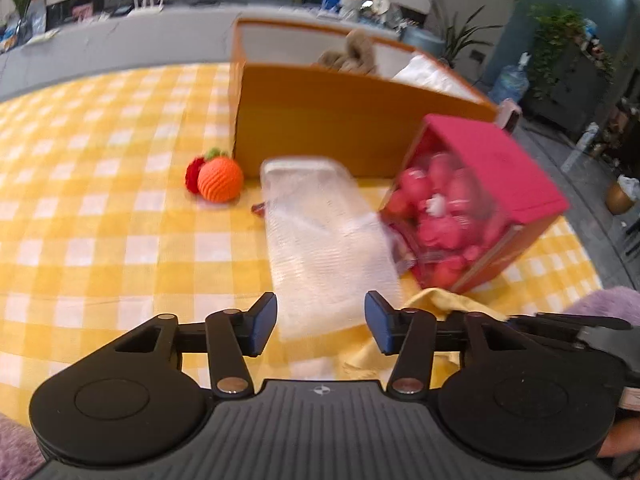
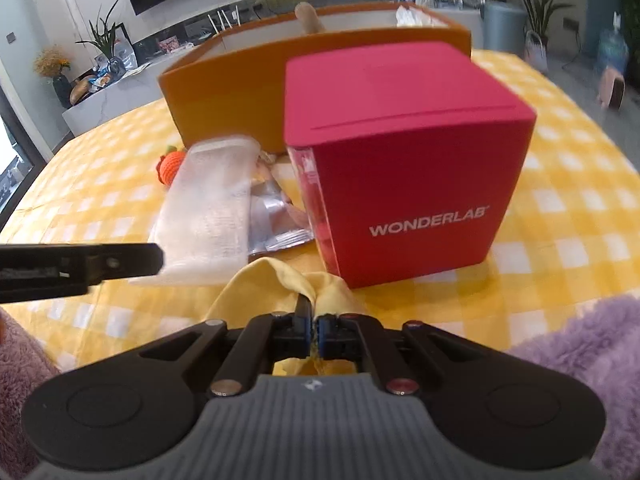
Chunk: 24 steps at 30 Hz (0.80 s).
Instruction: Organize soft objects
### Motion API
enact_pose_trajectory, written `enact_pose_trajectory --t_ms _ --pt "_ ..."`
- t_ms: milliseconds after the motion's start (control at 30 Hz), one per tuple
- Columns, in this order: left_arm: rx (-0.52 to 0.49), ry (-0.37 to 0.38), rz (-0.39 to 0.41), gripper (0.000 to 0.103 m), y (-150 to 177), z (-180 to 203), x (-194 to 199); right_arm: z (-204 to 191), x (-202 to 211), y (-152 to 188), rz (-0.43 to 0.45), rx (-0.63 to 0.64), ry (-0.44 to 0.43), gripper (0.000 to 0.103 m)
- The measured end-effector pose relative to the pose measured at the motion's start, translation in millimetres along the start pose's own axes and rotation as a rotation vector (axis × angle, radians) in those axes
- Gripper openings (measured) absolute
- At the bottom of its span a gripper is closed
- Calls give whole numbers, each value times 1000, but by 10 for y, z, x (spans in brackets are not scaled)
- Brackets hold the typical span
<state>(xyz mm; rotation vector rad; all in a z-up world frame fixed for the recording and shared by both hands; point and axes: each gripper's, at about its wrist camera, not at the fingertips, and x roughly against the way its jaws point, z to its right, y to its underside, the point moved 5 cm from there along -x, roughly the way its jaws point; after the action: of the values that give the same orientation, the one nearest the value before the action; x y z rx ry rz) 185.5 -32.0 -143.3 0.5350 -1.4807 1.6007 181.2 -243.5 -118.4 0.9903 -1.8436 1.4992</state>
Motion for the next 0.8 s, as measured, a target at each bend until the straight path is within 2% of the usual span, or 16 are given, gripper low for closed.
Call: enact_pose_trajectory --t_ms 67,133,267,400,433,500,567,600,700,800 --pt "16 -13 -11 60 -3 -38 -103 -8 -52 -6 -9 0 -8 4" --pt "36 -2 -6 67 -23 -65 -168 -25 -116 13 -27 2 -14 4" --pt "91 79 30 80 -70 -83 -263 -38 -164 23 -40 1 -25 4" --pt "148 112 4 79 -95 -57 -390 -47 -174 30 -47 2 -30 4" --pt "143 126 1 76 -95 -31 -405 -47 -182 26 -48 5 -29 4" --pt "98 130 3 36 -97 39 -422 -55 -188 22 -50 7 -31 4" --pt "57 114 11 27 -93 97 -409 -48 -183 23 -51 3 -34 4" --pt "46 106 24 15 -94 120 -383 -46 -185 16 -50 2 -34 4" --pt "-1 74 47 4 -78 181 -295 -51 -185 9 -51 4 -33 3" --pt "-11 70 64 2 -79 204 -177 -48 -180 4 -49 5 -32 2"
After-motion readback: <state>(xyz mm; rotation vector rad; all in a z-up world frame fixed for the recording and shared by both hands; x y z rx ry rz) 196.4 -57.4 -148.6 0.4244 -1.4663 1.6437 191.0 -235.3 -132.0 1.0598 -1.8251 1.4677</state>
